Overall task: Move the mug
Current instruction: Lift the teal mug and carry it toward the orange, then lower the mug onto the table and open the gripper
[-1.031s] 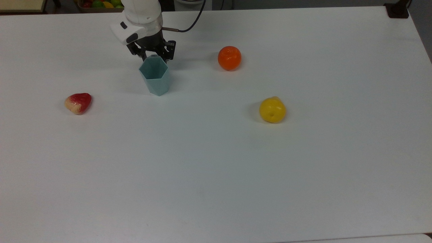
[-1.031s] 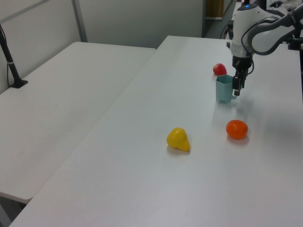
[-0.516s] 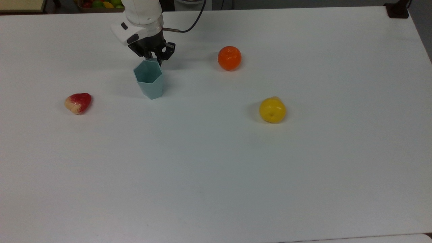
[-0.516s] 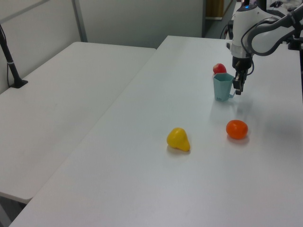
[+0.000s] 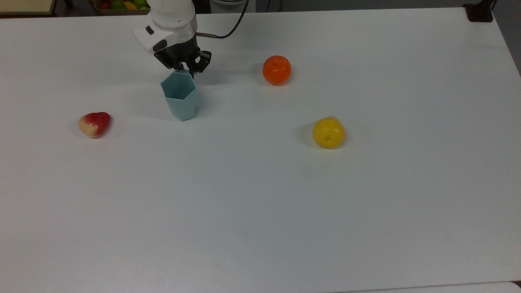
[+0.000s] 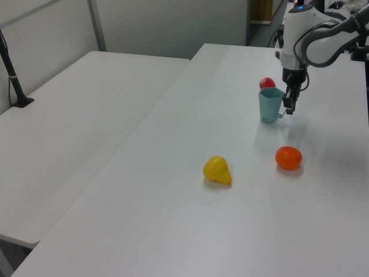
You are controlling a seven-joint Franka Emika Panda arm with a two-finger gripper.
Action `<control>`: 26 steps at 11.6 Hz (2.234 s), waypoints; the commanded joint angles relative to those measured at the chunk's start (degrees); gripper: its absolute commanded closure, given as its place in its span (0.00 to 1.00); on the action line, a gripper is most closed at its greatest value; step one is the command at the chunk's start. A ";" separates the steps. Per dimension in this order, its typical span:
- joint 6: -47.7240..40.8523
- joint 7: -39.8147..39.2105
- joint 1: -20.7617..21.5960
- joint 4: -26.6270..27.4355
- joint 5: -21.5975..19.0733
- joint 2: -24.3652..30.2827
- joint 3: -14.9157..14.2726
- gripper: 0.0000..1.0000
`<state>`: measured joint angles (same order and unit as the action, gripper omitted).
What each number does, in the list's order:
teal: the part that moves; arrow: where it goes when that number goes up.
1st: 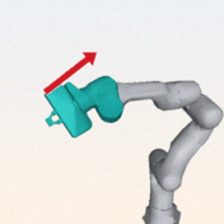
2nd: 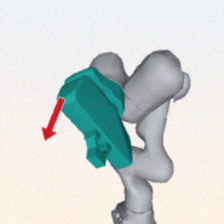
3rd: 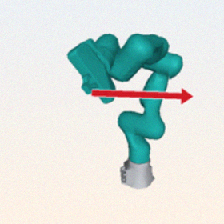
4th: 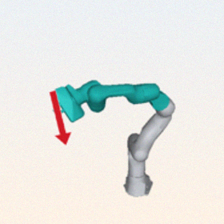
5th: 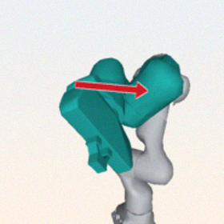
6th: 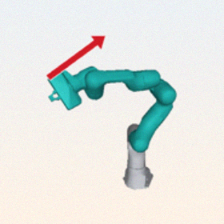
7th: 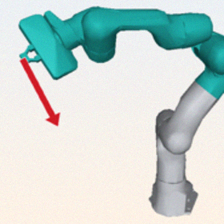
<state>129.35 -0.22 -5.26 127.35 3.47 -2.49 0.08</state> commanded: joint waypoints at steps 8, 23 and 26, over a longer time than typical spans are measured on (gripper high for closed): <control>-3.67 12.69 4.81 -27.57 -0.92 -15.33 0.01 0.92; -3.31 18.68 8.08 -29.87 0.40 -21.42 -0.17 0.35; -10.40 18.33 7.64 -30.67 0.31 -16.08 -0.34 0.06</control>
<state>125.97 17.00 2.03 97.50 3.20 -23.36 0.31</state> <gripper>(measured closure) 0.273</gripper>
